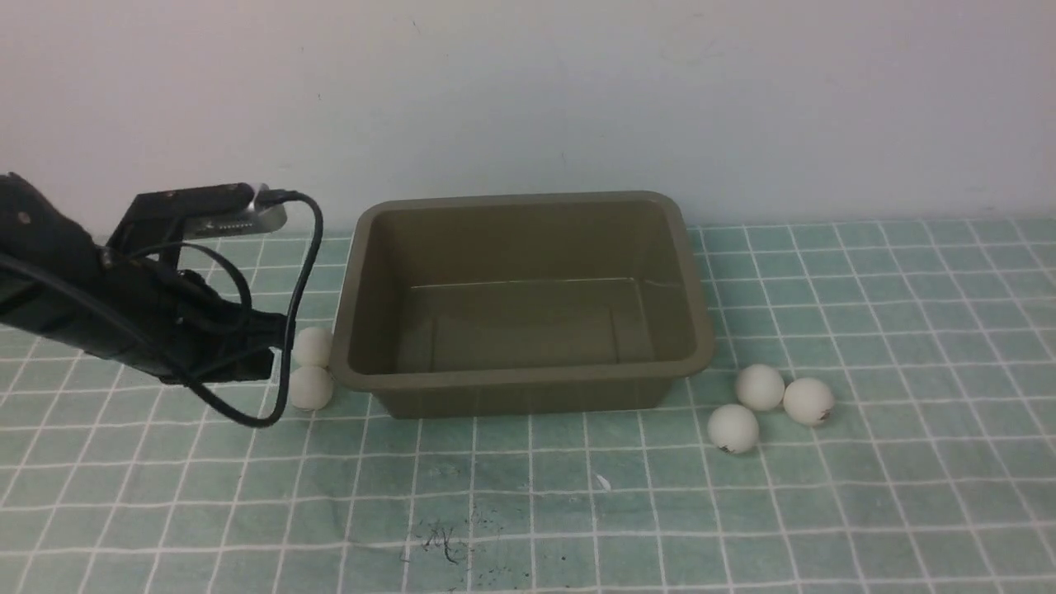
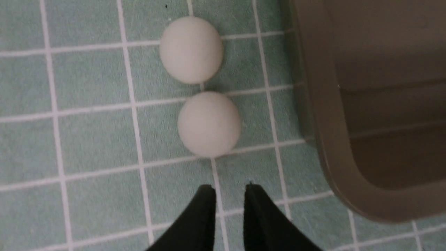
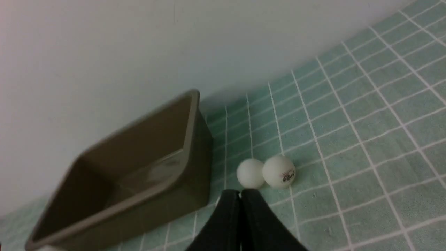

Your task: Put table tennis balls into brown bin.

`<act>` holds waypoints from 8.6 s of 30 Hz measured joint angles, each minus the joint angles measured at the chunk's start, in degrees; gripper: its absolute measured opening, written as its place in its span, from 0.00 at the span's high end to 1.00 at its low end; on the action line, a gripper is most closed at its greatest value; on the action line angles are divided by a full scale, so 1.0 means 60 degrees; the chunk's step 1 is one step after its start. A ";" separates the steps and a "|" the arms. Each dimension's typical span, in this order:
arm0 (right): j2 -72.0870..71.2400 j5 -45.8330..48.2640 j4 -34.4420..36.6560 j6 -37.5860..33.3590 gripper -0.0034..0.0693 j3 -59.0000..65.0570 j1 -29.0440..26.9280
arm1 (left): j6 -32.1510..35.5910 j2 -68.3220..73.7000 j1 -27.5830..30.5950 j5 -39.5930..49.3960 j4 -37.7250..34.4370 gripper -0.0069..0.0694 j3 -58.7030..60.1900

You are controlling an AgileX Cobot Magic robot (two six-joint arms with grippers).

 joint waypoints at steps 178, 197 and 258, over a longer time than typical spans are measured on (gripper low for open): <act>1.4553 0.1910 -0.1345 -0.3101 0.27 -0.8198 0.2792 | -0.2574 -0.5547 -0.1227 0.4503 0.2374 0.92 0.0268; 1.3156 0.2229 -0.0708 -0.3237 0.46 -0.8412 0.2896 | -0.2532 -0.5547 -0.1227 0.4733 0.2963 0.92 0.0268; -0.2171 -0.1087 -0.7470 0.3240 0.97 -0.1329 0.2922 | -0.2345 -1.3225 -0.1227 0.2246 0.2461 0.92 0.3529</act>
